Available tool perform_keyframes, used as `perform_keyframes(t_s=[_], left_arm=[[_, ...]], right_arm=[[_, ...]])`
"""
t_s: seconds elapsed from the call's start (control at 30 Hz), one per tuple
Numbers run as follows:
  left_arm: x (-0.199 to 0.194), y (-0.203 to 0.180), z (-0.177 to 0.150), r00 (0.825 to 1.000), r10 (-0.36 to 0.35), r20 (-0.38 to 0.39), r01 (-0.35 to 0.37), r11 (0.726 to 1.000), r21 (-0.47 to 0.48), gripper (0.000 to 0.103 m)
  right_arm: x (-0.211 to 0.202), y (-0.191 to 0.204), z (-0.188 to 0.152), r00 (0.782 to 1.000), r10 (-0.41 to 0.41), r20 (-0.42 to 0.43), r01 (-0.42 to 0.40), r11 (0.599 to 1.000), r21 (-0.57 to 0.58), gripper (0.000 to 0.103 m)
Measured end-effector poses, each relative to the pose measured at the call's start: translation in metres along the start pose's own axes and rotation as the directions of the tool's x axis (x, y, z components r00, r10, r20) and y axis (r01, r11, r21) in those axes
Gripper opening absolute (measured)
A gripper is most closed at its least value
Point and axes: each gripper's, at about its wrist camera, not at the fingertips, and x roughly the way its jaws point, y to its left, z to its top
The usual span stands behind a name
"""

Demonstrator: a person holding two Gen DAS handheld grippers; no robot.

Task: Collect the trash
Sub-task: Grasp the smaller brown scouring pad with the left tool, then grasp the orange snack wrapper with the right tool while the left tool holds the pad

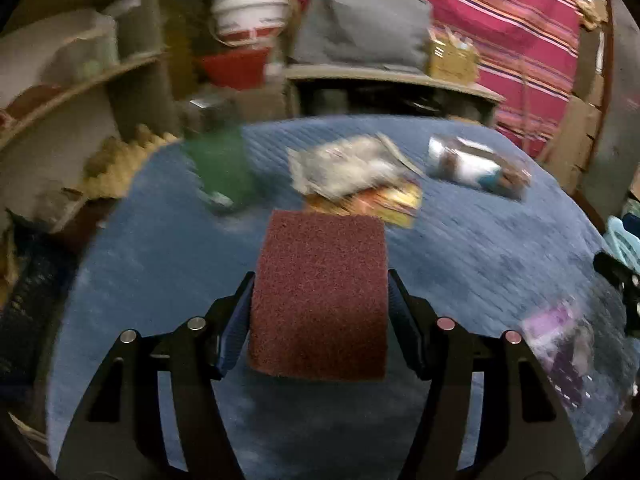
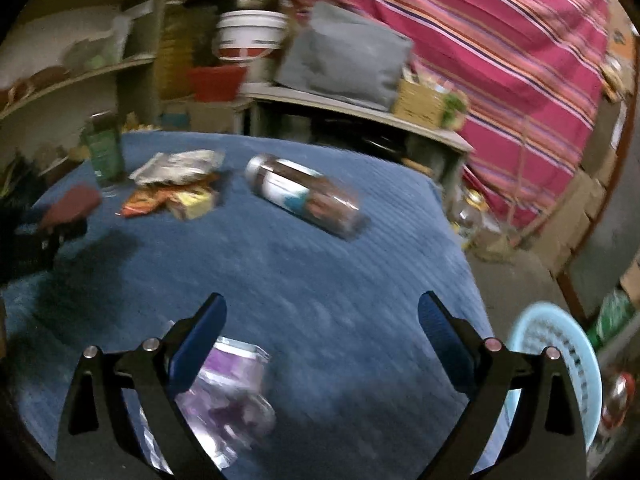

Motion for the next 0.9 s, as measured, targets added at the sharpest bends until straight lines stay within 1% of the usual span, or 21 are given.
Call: perform_keyframes(t_s=[0.1,0.13,0.2,0.23,0.37,0.47,0.57,0.67,0.77,0.83,0.9], left_arm=[[-0.001,0.027,0.007,0.999,0.027,0.032,-0.025,0.999,-0.043,0.062],[0.000,0.035,0.007,0.999,0.033,0.033,-0.031,0.998,-0.062,0.062],[0.005,0.051,0.006,0.999,0.045,0.023,-0.042,0.994,-0.097,0.062],[0.007,0.055,0.006,0.998,0.055,0.022,-0.052,0.993,-0.102,0.062],[0.013,0.068,0.009,0.994,0.106,0.041,-0.101,0.990,-0.102,0.062],[0.024,0.082,0.012,0.993,0.110,0.033,-0.105,0.986,-0.130,0.062],[0.030,0.089,0.018,0.992,0.122,0.033,-0.117,0.984,-0.137,0.062],[0.035,0.092,0.024,0.991,0.125,0.037,-0.119,0.983,-0.136,0.062],[0.041,0.093,0.028,0.991,0.128,0.035,-0.122,0.984,-0.127,0.062],[0.045,0.093,0.029,0.991,0.129,0.030,-0.125,0.985,-0.122,0.062],[0.049,0.094,0.030,0.991,0.130,0.024,-0.126,0.984,-0.125,0.062]], right_arm=[[0.010,0.028,0.023,0.999,0.039,0.025,-0.036,0.994,-0.099,0.094],[0.017,0.040,0.032,0.998,0.051,0.033,-0.046,0.989,-0.142,0.094],[0.029,0.056,0.042,0.998,0.052,0.031,-0.045,0.978,-0.202,0.094],[0.039,0.067,0.048,0.998,0.056,0.026,-0.048,0.969,-0.240,0.094],[0.064,0.094,0.058,0.996,0.090,0.009,-0.082,0.944,-0.319,0.094],[0.077,0.107,0.057,0.994,0.105,-0.007,-0.101,0.935,-0.341,0.094],[0.083,0.116,0.056,0.992,0.123,-0.003,-0.116,0.929,-0.353,0.094],[0.090,0.124,0.057,0.993,0.119,0.000,-0.111,0.923,-0.370,0.094],[0.100,0.128,0.060,0.993,0.114,-0.018,-0.111,0.911,-0.398,0.094],[0.102,0.130,0.063,0.994,0.109,-0.006,-0.102,0.905,-0.412,0.094],[0.106,0.133,0.067,0.993,0.119,-0.011,-0.113,0.896,-0.429,0.094]])
